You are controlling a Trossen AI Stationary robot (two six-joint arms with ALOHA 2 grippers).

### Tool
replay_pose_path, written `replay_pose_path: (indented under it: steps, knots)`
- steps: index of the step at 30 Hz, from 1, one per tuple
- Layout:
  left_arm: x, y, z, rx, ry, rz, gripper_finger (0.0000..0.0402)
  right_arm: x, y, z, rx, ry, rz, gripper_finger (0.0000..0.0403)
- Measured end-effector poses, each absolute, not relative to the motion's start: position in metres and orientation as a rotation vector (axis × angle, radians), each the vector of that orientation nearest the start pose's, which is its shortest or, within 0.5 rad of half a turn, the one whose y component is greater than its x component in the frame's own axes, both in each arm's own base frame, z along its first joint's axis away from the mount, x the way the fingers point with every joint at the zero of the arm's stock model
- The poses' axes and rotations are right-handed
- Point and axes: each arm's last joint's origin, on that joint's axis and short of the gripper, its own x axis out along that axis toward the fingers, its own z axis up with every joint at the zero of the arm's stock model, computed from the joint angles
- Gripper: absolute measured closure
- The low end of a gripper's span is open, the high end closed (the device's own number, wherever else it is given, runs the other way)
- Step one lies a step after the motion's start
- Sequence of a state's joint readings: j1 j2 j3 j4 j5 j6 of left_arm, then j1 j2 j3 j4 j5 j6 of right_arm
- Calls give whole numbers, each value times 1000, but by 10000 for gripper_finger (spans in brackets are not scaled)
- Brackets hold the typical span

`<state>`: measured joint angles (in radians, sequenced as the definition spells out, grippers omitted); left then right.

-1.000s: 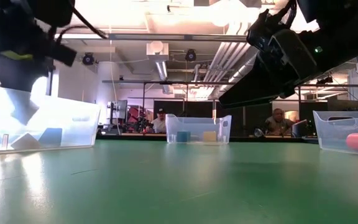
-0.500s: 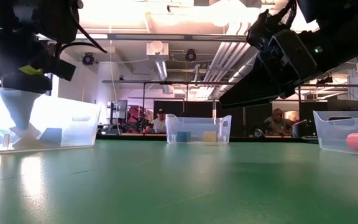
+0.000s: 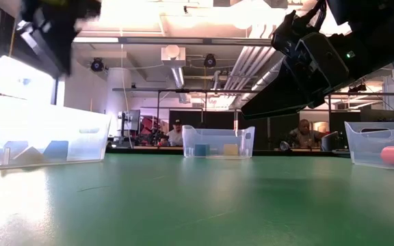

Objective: Sort blocks by size
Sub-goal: Put the yellow cube block into the top transparent bin

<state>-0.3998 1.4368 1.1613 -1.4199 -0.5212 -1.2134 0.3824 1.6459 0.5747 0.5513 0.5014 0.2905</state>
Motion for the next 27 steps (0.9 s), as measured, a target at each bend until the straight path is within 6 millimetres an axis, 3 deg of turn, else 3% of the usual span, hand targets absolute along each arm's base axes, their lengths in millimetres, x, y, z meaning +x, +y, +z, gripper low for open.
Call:
replay_pose_path:
  steps: [7, 13, 20, 27]
  knots:
    - [237, -118, 289, -90, 741, 641, 240, 275, 96, 134, 60, 448, -182, 169]
    - [257, -162, 289, -45, 583, 369, 247, 275, 96, 134, 59, 448, -182, 169]
    - [268, -196, 273, -149, 628, 134, 248, 275, 96, 134, 36, 450, -177, 169]
    - [262, -217, 244, -351, 806, 121, 248, 275, 96, 134, 27, 449, -175, 169]
